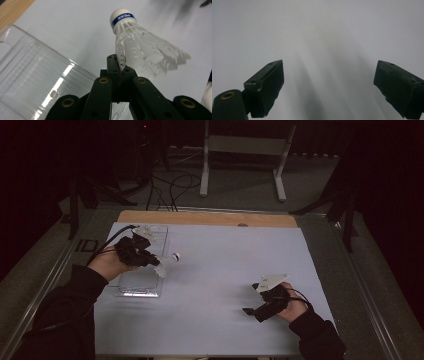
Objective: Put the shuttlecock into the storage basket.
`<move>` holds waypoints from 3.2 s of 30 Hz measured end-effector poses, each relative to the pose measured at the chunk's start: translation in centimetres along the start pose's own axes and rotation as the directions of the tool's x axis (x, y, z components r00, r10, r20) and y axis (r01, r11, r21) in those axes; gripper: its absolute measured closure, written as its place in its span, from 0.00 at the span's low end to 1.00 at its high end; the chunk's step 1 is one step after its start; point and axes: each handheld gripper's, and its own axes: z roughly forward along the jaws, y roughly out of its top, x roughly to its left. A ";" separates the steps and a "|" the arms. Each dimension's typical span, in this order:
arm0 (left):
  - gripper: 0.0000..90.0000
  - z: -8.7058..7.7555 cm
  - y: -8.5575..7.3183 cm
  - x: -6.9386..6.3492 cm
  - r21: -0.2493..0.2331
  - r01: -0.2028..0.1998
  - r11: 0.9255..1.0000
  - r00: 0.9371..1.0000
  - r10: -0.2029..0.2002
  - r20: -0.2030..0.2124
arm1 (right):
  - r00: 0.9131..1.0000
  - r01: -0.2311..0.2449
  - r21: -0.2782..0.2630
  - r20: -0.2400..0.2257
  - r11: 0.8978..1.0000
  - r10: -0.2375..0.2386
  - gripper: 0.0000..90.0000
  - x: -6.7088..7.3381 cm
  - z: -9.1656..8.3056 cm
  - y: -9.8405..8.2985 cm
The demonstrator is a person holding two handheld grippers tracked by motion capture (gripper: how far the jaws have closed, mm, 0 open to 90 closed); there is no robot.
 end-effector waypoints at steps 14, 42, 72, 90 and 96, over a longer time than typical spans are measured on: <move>1.00 -1.8 -0.5 0.9 -0.061 0.091 0.994 0.993 -0.096 -0.070 | 0.999 -0.046 -0.039 0.024 0.998 0.047 0.10 0.2 0.0 -2.4; 1.00 -1.3 -1.8 1.9 -0.106 0.259 0.960 0.944 -0.275 -0.185 | 0.995 -0.092 -0.065 0.018 0.994 0.093 0.10 0.6 -0.8 -4.7; 1.00 3.5 -4.2 3.7 -0.092 0.347 0.933 0.900 -0.359 -0.247 | 0.996 -0.086 -0.076 0.008 0.993 0.087 0.10 0.6 -0.6 -4.6; 1.00 5.7 -5.3 4.5 -0.036 0.379 0.925 0.886 -0.374 -0.275 | 0.996 -0.087 -0.073 -0.005 0.994 0.087 0.10 0.6 -0.6 -4.6; 1.00 6.2 -5.3 4.6 -0.002 0.385 0.923 0.887 -0.371 -0.273 | 0.996 -0.089 -0.075 -0.009 0.993 0.089 0.10 0.6 -0.6 -4.6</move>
